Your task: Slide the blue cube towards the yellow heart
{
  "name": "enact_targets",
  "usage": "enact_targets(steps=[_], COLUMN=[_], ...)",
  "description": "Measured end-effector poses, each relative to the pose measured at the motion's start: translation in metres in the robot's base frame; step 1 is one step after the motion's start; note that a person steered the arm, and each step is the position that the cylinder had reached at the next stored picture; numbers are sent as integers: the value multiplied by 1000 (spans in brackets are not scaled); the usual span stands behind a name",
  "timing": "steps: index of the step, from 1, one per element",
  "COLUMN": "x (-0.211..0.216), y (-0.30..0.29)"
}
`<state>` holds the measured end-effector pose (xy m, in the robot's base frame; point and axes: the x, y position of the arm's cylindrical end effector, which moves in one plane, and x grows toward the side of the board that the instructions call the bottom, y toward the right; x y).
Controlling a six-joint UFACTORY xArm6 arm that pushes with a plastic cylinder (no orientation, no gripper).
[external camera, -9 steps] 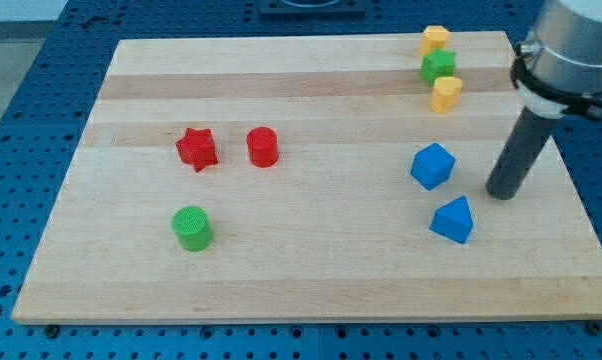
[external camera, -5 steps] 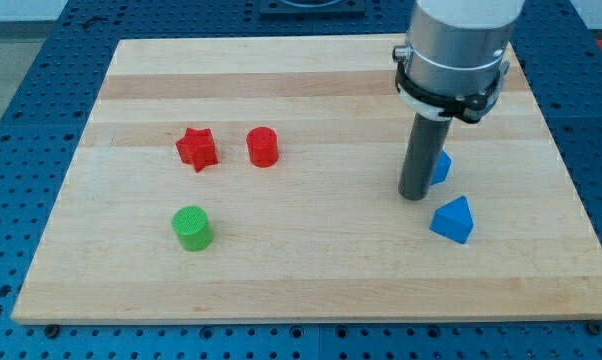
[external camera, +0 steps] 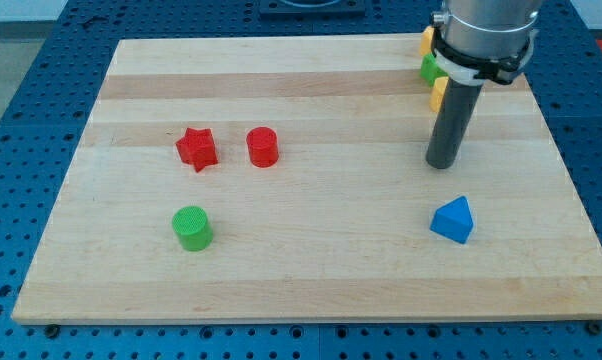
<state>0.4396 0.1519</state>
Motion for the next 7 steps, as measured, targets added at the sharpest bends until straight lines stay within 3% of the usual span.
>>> enact_targets(steps=[7], x=[-12], y=[26])
